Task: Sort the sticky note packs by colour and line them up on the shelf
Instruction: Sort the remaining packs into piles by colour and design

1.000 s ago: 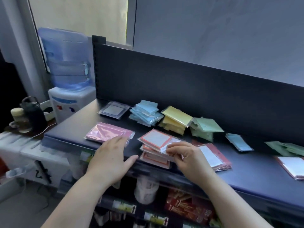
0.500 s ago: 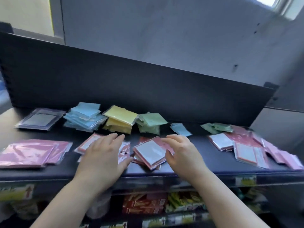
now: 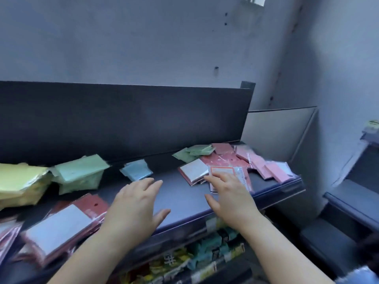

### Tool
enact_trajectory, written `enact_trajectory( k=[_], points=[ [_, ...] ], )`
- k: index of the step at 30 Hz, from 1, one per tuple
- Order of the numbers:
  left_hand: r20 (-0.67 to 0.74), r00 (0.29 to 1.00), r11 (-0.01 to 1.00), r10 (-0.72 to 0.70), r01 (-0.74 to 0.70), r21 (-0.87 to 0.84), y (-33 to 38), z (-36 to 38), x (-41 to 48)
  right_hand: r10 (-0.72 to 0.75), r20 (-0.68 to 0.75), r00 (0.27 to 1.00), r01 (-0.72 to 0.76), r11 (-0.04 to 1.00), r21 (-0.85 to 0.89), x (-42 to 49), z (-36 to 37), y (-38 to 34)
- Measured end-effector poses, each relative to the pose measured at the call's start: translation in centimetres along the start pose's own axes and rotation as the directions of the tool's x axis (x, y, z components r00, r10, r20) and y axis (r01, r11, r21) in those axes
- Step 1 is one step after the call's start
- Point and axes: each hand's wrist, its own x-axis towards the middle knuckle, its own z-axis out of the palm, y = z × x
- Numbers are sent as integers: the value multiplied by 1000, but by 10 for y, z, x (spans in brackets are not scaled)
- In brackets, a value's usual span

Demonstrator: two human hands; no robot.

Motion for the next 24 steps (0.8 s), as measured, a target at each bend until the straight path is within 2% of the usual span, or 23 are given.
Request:
enact_trajectory(
  k=[8,14,17,20,24],
  points=[
    [133,988,996,-78,70,62,81,40,97,34,92,995,-35,999,19,34,-6,116],
    [315,906,957,-283,287,33,79,67,151,43,147,988,-53,996,68,49,-10,156],
    [378,873,940,-307,341,-23,72,70,163,22,210,977,-39,996,79,52,-7,163],
    [394,870,925,-297,364,-106,70,68,167,-14,265,964,-33,985,170,54,-3,164],
    [336,879,923,-338,380,-67,72,70,160,-38,262,964,-59,934,352,59,2,160]
  ],
)
